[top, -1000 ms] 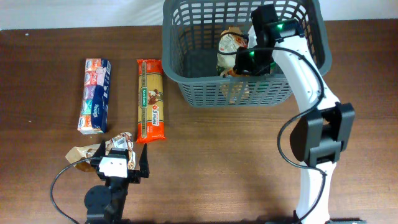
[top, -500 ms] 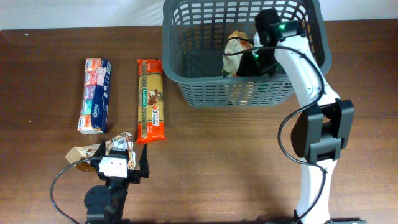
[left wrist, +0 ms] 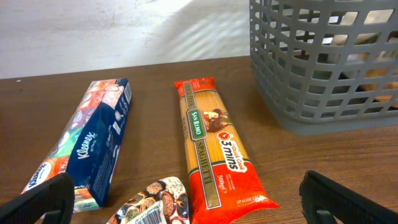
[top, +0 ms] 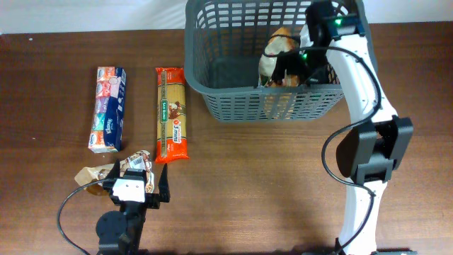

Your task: Pack container

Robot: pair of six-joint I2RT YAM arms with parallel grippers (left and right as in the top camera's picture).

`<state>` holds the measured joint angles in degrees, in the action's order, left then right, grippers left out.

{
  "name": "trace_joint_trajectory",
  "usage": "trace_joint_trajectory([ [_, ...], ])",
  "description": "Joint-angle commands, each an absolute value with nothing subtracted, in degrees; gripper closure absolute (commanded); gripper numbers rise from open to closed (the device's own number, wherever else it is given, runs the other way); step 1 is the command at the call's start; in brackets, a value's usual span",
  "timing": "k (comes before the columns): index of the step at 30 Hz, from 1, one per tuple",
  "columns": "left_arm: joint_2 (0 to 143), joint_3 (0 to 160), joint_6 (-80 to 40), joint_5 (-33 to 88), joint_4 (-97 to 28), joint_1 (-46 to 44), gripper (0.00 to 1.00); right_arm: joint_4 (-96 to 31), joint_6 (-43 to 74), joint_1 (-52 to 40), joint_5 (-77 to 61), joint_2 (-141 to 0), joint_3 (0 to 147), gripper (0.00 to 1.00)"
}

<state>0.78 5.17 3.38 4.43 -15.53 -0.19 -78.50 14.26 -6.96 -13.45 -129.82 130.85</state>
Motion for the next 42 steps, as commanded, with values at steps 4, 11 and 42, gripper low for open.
trace_joint_trajectory([
  [4, 0.3, 4.9, 3.0, 4.2, -15.4, 0.2, 0.01, -82.2, 12.4, -7.5, -13.8, -128.1, 145.9, 0.02],
  [11, 0.3, 4.9, 3.0, 4.2, -15.4, 0.2, 0.01, -86.2, 12.4, -7.5, -14.6, -128.1, 157.1, 0.01],
  [42, 0.3, 4.9, 3.0, 4.2, -15.4, 0.2, 0.01, -96.0, 17.5, 6.2, 14.9, -105.8, 175.2, 0.01],
])
